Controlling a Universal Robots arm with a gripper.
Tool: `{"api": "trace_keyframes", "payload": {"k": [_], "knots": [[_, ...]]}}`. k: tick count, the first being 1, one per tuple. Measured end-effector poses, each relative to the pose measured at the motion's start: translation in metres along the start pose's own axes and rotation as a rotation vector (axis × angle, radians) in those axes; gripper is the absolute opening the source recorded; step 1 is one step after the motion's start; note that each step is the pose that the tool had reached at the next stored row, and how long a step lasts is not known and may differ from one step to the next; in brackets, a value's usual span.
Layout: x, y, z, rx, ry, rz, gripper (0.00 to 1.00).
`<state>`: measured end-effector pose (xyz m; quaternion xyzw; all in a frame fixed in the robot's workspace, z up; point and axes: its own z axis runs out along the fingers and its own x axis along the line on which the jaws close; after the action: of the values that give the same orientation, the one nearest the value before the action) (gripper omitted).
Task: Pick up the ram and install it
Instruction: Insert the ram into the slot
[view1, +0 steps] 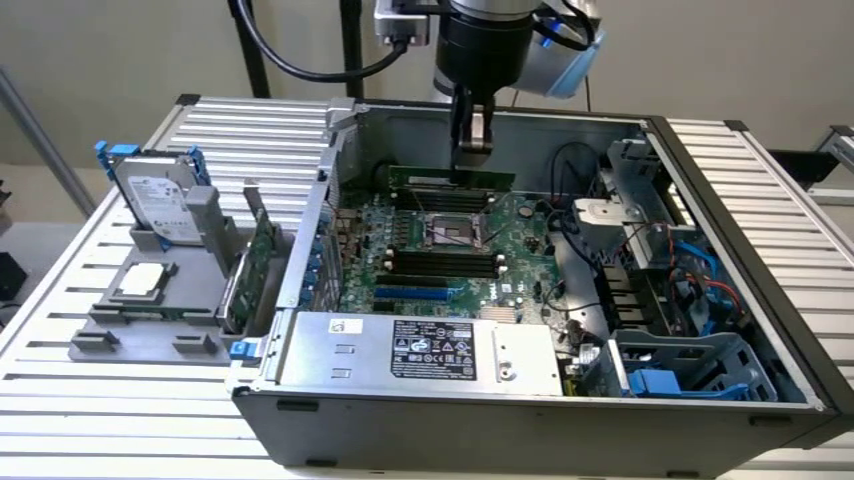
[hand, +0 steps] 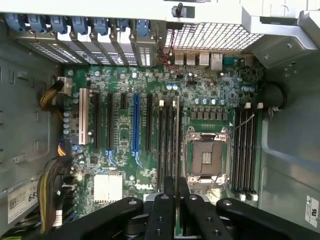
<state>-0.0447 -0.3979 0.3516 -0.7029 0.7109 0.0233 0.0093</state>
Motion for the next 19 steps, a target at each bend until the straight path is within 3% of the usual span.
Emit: {"api": "trace_keyframes", "payload": {"k": [15,19], "knots": [[-0.0002,0.0,0.0007,0.0002,0.0,0.003,0.0],[0.0001,0.0009,0.007,0.0003,0.0,0.003,0.0]]}}
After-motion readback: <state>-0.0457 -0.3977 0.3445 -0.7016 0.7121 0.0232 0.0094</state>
